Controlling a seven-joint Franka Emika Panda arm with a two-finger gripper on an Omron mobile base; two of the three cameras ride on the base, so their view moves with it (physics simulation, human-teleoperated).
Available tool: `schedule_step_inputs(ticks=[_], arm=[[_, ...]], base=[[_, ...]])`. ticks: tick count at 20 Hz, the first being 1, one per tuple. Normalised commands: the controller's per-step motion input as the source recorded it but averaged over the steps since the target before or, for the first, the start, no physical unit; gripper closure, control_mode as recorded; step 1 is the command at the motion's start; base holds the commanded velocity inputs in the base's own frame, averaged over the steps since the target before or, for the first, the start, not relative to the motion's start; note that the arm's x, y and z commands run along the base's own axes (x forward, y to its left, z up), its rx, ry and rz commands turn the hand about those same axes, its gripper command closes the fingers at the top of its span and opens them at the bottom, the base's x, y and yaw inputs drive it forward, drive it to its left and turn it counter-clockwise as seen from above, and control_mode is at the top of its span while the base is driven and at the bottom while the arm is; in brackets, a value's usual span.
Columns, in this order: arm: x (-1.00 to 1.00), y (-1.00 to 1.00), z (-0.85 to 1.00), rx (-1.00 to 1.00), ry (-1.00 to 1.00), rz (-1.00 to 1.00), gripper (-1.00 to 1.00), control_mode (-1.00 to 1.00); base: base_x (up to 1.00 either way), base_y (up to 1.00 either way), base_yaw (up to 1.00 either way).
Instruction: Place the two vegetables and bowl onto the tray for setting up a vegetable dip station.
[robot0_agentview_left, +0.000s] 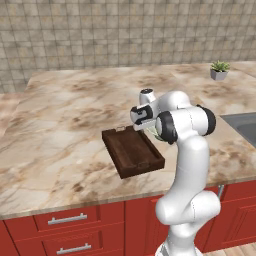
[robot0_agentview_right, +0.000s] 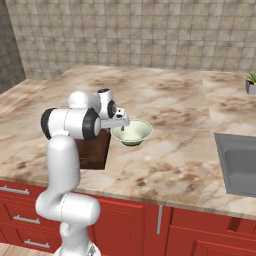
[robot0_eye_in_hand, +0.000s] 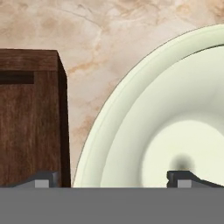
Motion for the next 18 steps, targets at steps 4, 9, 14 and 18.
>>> schedule_step_inputs(ticks=[4,9,14,18], arm=[[0.01,-0.03,-0.04,0.0,0.0,0.04,-1.0,-1.0],[0.0,0.0,-0.05,0.0,0.0,0.02,1.0,-1.0],[0.0,0.0,-0.02,0.01,0.0,0.01,1.0,-1.0],[0.0,0.03,0.0,0.0,0.0,0.01,1.0,-1.0]], base=[[0.0,0.0,0.0],[0.0,0.0,0.0],[0.0,0.0,0.0],[0.0,0.0,0.0]])
